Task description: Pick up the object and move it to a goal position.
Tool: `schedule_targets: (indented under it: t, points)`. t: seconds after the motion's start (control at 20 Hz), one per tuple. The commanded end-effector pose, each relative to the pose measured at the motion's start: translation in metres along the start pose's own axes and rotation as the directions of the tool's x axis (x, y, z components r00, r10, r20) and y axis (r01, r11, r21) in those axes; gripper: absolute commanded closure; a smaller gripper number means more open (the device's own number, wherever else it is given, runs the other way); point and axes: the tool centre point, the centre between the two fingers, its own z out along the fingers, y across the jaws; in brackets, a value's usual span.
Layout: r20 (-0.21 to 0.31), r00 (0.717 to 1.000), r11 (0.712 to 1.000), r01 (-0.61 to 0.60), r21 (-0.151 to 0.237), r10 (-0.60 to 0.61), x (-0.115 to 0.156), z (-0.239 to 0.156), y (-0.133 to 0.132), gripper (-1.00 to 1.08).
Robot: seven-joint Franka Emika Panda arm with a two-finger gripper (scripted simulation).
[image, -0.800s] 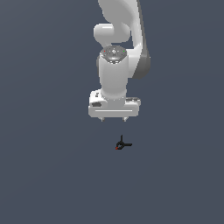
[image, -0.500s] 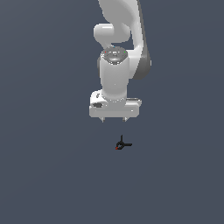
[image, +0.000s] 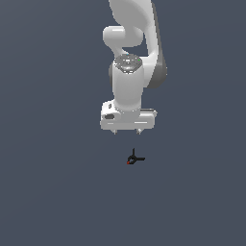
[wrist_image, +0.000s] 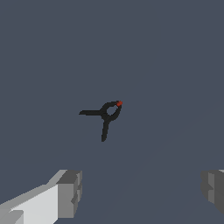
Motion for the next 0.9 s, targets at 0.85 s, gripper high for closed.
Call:
schedule_targets:
  t: [0.85]
  points:
    - [0.014,0.963,0.963,-0.27,-0.001,0.27,0.016,0.033,-0.01,-0.92]
